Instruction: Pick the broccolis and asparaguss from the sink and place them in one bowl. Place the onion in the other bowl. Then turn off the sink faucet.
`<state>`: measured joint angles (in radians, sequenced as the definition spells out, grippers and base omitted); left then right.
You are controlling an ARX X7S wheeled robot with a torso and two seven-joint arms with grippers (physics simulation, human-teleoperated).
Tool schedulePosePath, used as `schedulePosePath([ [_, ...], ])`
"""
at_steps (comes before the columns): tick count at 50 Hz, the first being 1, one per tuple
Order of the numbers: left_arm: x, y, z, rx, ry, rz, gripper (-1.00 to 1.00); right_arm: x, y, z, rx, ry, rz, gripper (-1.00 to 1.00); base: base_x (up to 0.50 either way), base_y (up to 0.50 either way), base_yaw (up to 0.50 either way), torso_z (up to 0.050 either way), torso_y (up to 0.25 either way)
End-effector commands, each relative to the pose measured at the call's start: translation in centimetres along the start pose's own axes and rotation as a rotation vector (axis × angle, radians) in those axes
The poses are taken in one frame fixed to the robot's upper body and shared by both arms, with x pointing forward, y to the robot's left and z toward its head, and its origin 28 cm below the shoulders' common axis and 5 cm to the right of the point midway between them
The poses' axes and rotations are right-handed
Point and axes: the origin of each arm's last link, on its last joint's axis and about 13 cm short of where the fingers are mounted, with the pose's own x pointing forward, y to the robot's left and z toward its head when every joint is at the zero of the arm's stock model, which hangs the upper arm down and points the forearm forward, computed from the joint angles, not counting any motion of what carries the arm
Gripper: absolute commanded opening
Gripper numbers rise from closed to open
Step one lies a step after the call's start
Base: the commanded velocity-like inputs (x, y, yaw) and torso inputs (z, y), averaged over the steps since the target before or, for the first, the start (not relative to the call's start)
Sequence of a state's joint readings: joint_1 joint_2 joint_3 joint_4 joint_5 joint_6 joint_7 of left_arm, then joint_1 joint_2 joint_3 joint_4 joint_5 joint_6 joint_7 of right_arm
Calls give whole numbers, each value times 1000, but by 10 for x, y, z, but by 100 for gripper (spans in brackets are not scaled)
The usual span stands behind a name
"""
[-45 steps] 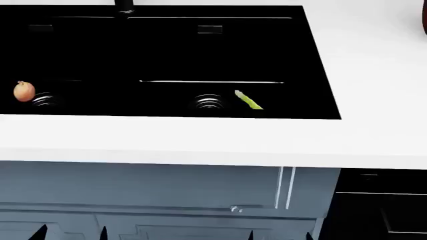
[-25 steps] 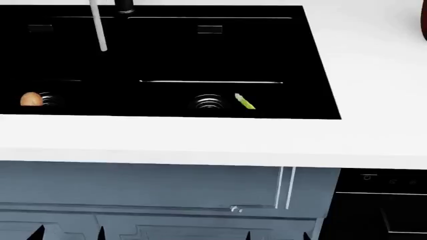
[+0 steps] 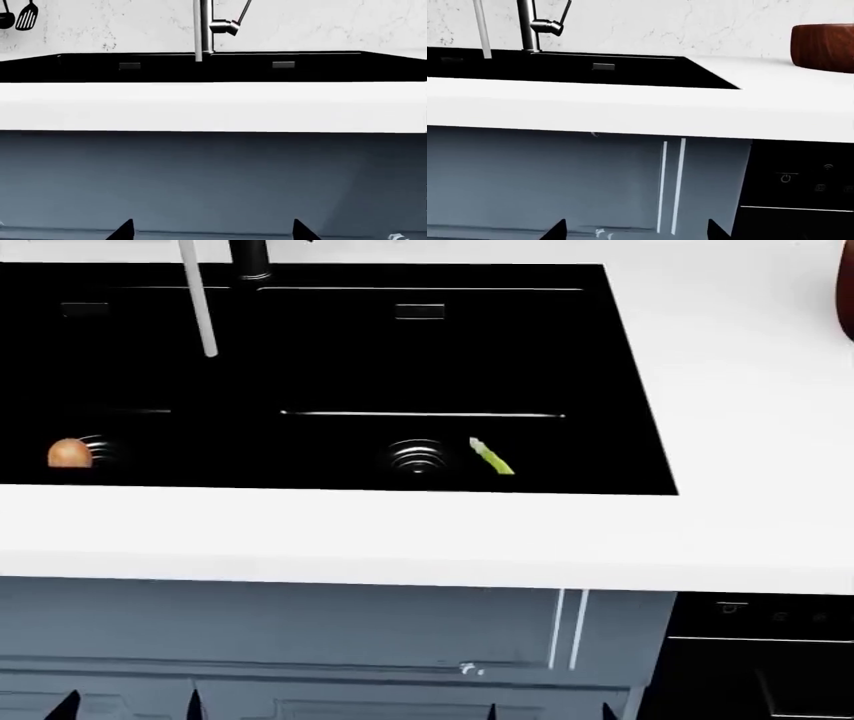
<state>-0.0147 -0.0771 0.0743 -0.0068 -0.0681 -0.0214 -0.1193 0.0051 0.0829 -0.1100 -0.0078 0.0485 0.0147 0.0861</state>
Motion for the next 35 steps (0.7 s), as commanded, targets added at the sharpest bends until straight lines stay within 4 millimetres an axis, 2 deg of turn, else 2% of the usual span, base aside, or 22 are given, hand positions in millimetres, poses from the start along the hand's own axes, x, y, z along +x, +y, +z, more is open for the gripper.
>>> schedulePosePath([
  [1,0,2,0,-5,1,5,100,0,0,0,-11,4,2,100,0,0,0,50,0],
  [27,1,3,0,-23,4,17,100,0,0,-1,-7,9,-10,100,0,0,0,50,0],
  [35,-1,1,2,-10,-12,13,100,0,0,-1,-14,11,-5,100,0,0,0,0,0],
])
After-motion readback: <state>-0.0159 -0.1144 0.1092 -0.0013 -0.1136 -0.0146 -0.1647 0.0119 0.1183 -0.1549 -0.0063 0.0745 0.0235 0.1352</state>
